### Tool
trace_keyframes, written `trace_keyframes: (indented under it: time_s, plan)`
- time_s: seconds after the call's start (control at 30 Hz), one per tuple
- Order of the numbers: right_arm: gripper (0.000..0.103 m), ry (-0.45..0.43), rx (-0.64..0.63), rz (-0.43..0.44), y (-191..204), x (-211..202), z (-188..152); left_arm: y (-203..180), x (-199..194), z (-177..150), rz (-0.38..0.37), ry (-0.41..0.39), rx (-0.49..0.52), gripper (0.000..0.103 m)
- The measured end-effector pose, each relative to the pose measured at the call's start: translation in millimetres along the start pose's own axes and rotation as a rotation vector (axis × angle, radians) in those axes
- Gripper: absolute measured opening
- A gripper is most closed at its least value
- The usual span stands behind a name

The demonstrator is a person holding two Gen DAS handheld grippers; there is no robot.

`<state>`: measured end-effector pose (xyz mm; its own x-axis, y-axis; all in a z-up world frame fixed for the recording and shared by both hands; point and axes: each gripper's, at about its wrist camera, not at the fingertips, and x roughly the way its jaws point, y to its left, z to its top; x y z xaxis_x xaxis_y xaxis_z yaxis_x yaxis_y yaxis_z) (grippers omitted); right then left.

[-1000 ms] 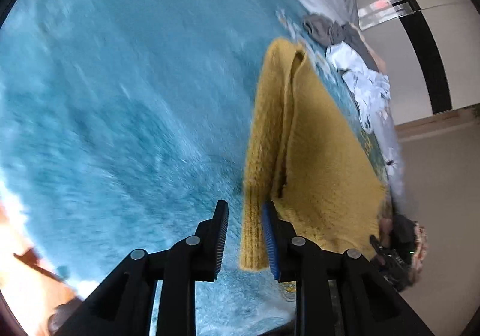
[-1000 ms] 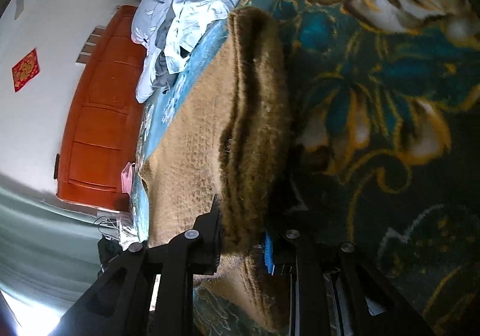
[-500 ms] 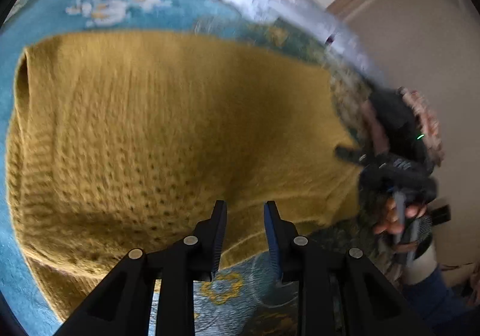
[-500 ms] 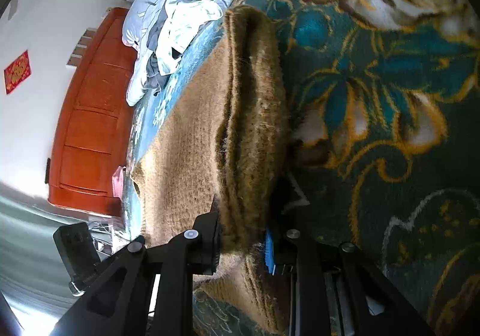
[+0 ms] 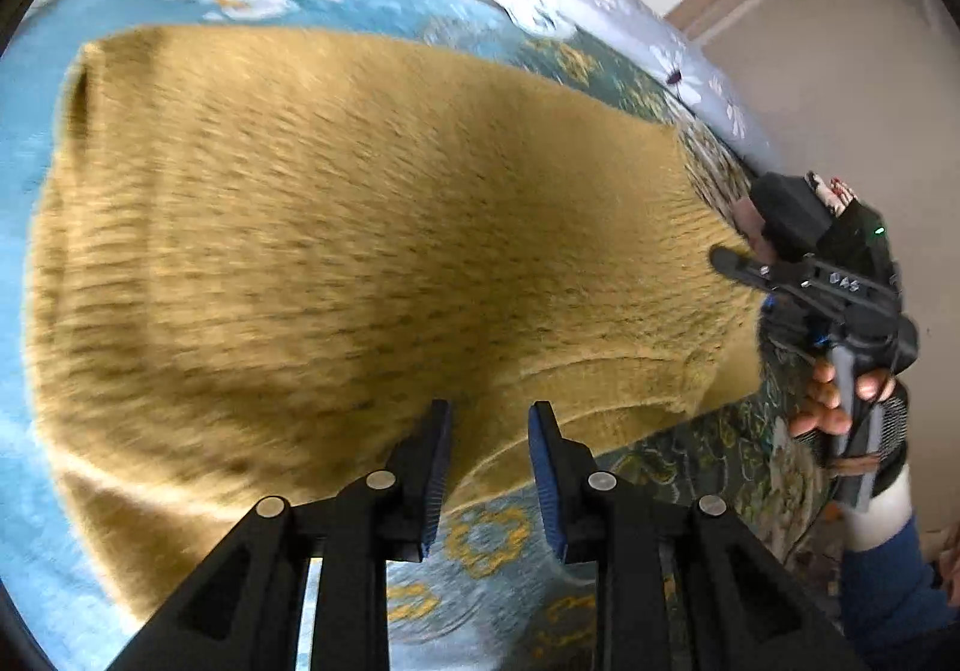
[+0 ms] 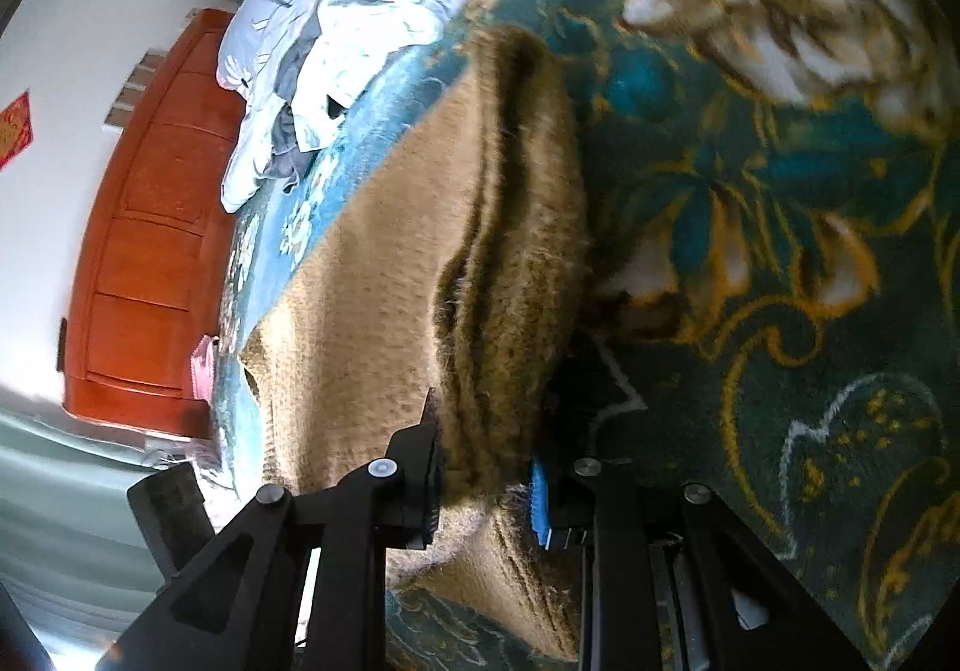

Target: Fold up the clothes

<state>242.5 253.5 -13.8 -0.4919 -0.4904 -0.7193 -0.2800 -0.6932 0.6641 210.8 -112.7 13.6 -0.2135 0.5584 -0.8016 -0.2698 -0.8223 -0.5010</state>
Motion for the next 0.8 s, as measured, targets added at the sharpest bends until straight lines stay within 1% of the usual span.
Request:
trace_keyframes:
  time_s: [0.17,0.27,0.37,0.47,0.57,0.7,0.77,0.8]
  plan:
    - [0.023,-0.016,-0.146,-0.077,60,-4,9,41,-48,-19,-0.022,-0.125,-0.117,0.035]
    - [0.023,0.008,-0.233,-0.138,102,8,13,56,-71,-34,-0.008,-0.174,-0.141,0.035]
    - [0.023,0.043,-0.358,-0.215,150,26,11,70,-96,-48,-0.014,-0.232,-0.174,0.035]
    - [0.023,0.055,-0.466,-0.229,191,37,3,84,-114,-58,-0.043,-0.29,-0.219,0.036]
    - [0.023,0.064,-0.588,-0.215,236,46,-13,92,-122,-63,-0.074,-0.327,-0.258,0.036]
    - [0.023,0.101,-0.81,-0.171,295,63,-53,103,-126,-70,-0.084,-0.343,-0.288,0.037]
    - [0.023,0.141,-0.92,-0.155,316,78,-75,108,-127,-73,-0.1,-0.347,-0.307,0.037]
    - [0.023,0.173,-0.961,-0.171,322,90,-86,110,-125,-75,-0.106,-0.347,-0.319,0.038]
